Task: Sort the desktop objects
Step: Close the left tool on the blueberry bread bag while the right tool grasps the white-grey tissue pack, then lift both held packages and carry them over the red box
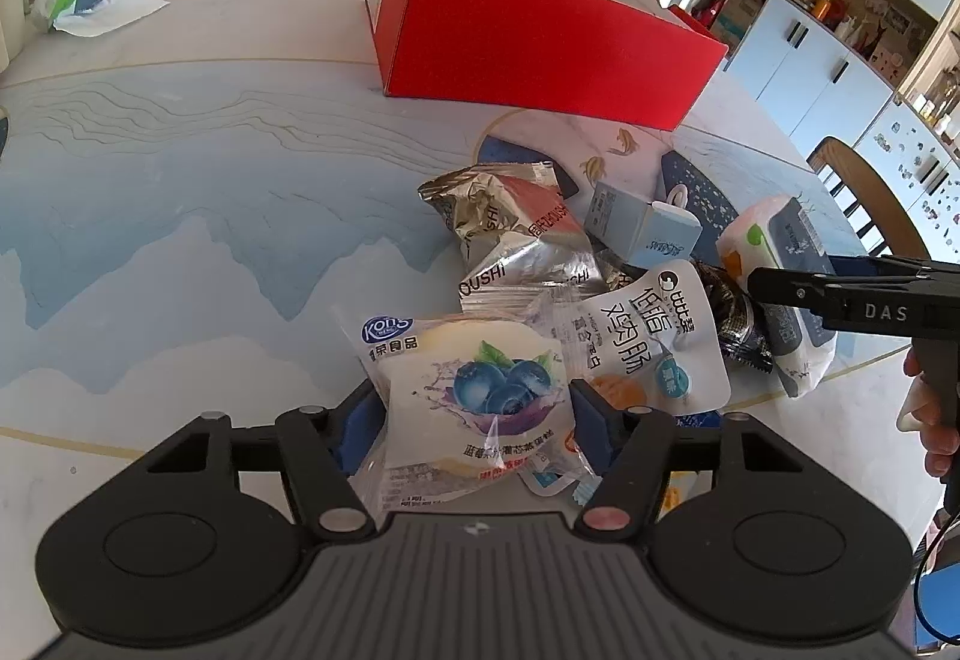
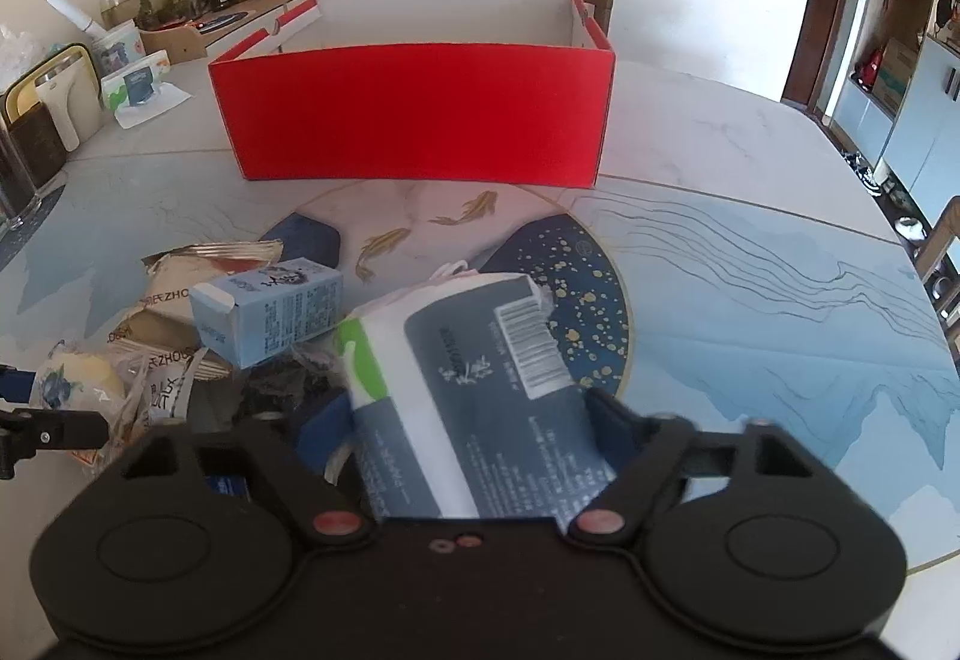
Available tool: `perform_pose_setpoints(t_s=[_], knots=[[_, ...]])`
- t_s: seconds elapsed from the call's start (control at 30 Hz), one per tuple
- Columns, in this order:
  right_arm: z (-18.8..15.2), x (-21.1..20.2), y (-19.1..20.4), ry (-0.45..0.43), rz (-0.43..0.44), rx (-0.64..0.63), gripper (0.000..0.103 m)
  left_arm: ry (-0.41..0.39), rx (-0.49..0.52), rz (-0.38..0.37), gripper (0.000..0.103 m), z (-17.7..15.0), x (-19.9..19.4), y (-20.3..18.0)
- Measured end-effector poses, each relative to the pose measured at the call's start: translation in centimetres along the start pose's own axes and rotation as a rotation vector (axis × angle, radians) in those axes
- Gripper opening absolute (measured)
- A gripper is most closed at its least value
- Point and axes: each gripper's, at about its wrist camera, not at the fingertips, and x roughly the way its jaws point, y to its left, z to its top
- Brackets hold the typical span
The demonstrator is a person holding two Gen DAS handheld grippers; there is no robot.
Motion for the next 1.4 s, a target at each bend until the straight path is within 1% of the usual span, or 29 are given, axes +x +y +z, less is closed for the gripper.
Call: perform_pose_setpoints(t_s=[0.1, 0.23, 0.37, 0.47, 0.57, 0.6, 0.63, 0.77, 0.9, 1.0, 1.03, 1.23, 1.4], knots=[[0.1, -0.1, -0.1, 0.001, -0.003, 0.012, 0.074, -0.002, 0.000, -0.004, 0.064, 0.0, -0.1, 0.1], [0.1, -0.4, -0.1, -0.002, -0.013, 0.011, 0.068, -0.001, 0.000, -0.009, 0.062, 0.1, -0.1, 0.2], [0.2, -0.6, 0.0, -0.003, -0.027, 0.016, 0.059, 0.003, -0.005, -0.017, 0.061, 0.2, -0.1, 0.3], [0.4, -0.9, 0.1, -0.007, -0.022, 0.018, 0.054, 0.003, -0.006, -0.027, 0.061, 0.3, -0.3, 0.4], [0.5, -1.3, 0.4, -0.016, -0.042, -0.008, 0.049, 0.000, -0.006, -0.038, 0.061, 0.5, -0.4, 0.5], [0.6, -1.3, 0.5, -0.017, -0.047, -0.010, 0.049, -0.003, -0.007, -0.042, 0.061, 0.6, -0.5, 0.6], [0.7, -1.4, 0.5, -0.016, -0.050, -0.008, 0.048, -0.005, -0.007, -0.045, 0.061, 0.7, -0.5, 0.6], [1.0, -1.8, 0.3, -0.019, -0.072, 0.006, 0.040, -0.017, 0.001, -0.060, 0.060, 1.0, -1.0, 0.8], [1.4, -2.2, 0.0, -0.022, -0.088, 0.035, 0.037, -0.026, 0.014, -0.077, 0.060, 1.6, -1.6, 1.2], [1.6, -2.3, -0.1, -0.024, -0.102, 0.051, 0.033, -0.028, 0.013, -0.089, 0.060, 2.0, -1.9, 1.5], [1.7, -2.4, -0.2, -0.023, -0.105, 0.063, 0.030, -0.030, 0.017, -0.094, 0.060, 2.2, -2.0, 1.7], [2.2, -3.0, -0.1, -0.035, -0.132, 0.085, 0.027, -0.041, 0.038, -0.118, 0.060, 3.3, -2.7, 2.3], [2.6, -3.7, 0.2, -0.045, -0.138, 0.112, 0.027, -0.044, 0.055, -0.130, 0.060, 4.2, -3.2, 2.7]])
